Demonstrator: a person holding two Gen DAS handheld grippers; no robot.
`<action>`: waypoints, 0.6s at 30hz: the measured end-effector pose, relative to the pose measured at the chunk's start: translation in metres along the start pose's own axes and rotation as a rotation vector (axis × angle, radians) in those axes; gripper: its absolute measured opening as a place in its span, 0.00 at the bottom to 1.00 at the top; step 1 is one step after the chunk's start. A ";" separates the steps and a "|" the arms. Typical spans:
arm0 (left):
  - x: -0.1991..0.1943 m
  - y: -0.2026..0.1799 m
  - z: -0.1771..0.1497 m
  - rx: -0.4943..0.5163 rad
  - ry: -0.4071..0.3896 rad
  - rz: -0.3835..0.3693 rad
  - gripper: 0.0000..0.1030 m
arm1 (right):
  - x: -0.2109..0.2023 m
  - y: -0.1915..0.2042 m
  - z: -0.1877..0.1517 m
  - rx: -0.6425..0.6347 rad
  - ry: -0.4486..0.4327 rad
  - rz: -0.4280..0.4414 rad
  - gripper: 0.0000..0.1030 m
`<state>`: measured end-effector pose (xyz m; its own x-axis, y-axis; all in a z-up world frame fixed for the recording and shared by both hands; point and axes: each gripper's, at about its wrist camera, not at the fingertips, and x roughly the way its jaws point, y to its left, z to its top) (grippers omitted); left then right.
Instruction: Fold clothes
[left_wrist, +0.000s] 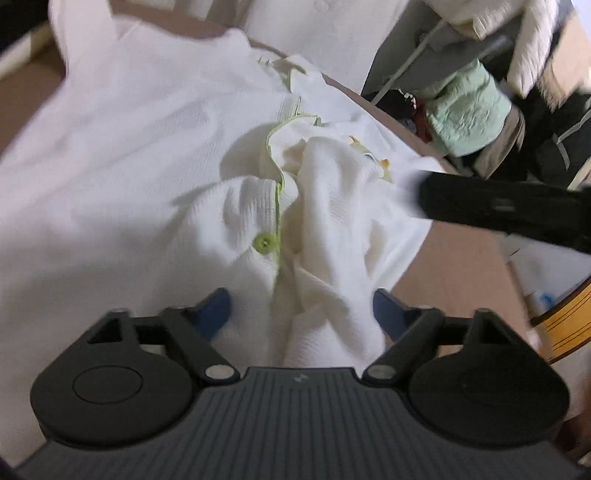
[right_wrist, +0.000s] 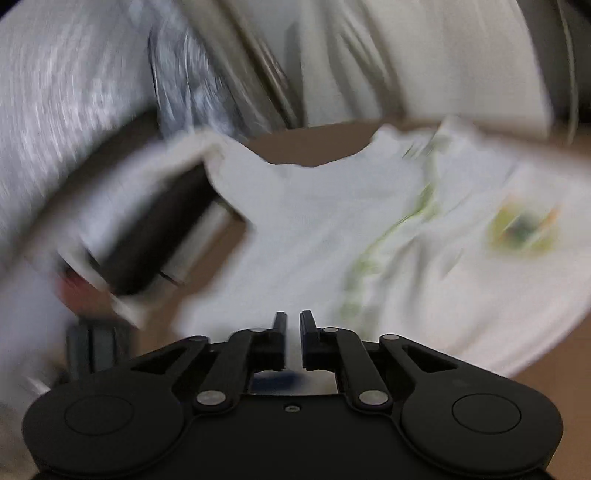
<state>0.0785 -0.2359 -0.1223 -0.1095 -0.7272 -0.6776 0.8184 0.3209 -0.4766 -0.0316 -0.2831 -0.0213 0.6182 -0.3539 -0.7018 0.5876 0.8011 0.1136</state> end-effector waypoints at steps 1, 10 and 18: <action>-0.002 -0.001 0.001 0.015 -0.002 0.034 0.44 | -0.010 0.007 0.001 -0.080 0.013 -0.118 0.31; -0.034 -0.018 -0.001 0.110 -0.062 0.064 0.33 | -0.073 -0.002 -0.042 0.106 -0.041 -0.358 0.38; -0.025 -0.049 0.012 0.121 -0.064 0.038 0.48 | 0.003 -0.105 -0.070 0.303 -0.207 0.016 0.49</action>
<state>0.0482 -0.2403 -0.0753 -0.0443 -0.7542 -0.6552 0.8836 0.2764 -0.3780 -0.1278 -0.3347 -0.0848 0.7026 -0.4578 -0.5447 0.6861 0.6388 0.3481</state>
